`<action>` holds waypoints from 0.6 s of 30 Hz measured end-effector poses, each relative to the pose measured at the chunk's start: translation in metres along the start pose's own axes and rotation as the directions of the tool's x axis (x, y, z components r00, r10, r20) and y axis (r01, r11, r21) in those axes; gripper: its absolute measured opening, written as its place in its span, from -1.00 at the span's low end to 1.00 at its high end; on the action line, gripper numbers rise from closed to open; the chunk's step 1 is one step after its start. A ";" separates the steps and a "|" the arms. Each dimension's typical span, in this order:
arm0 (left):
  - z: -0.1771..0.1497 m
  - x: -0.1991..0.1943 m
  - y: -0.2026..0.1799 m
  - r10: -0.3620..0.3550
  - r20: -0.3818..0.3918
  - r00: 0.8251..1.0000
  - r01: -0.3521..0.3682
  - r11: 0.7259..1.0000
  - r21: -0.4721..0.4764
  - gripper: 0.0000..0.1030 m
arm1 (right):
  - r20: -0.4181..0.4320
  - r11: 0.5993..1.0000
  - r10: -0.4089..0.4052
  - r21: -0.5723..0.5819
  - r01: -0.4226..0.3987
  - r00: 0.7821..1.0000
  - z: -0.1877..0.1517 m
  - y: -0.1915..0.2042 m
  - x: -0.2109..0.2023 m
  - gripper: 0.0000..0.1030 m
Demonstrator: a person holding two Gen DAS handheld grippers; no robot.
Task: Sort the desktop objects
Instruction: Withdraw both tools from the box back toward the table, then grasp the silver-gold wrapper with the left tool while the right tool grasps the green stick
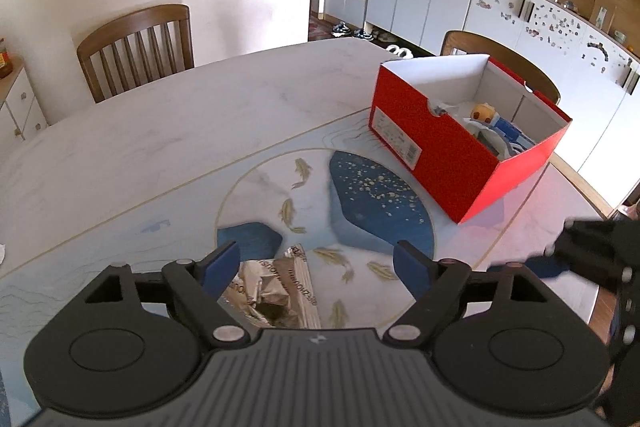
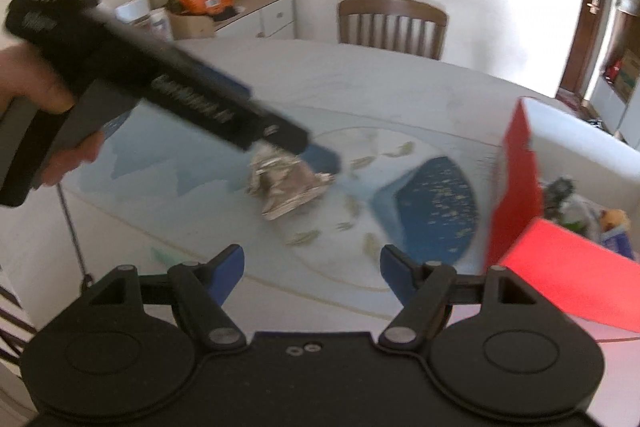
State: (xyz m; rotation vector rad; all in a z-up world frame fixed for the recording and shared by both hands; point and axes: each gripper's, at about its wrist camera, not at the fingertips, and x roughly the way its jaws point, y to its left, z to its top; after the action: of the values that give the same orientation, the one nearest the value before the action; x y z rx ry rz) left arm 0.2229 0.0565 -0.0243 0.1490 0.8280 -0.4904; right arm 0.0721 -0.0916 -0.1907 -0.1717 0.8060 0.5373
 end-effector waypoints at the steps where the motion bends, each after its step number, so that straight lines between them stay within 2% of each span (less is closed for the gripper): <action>1: -0.001 0.001 0.002 -0.004 0.001 1.000 0.004 1.000 -0.005 0.64 | -0.006 1.000 0.012 -0.010 -0.012 1.000 -0.001 0.006 0.003 0.46; 5: -0.006 0.003 0.010 -0.007 -0.002 1.000 0.007 1.000 -0.027 0.67 | -0.025 0.998 0.048 -0.046 -0.050 0.999 -0.003 0.029 0.018 0.46; 9: -0.012 0.005 0.019 -0.008 -0.001 1.000 0.008 0.998 -0.057 1.00 | -0.047 0.993 0.087 -0.075 -0.091 0.995 -0.006 0.048 0.035 0.46; 18: -0.018 0.004 0.036 0.032 0.005 0.999 -0.032 0.995 -0.095 1.00 | -0.084 0.976 0.128 -0.167 -0.141 0.988 -0.014 0.083 0.075 0.44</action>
State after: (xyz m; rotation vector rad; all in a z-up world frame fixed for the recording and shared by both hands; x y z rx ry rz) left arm 0.2301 0.0927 -0.0419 0.0727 0.8393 -0.4206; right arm 0.0626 0.0039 -0.2506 -0.2992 0.8454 0.7334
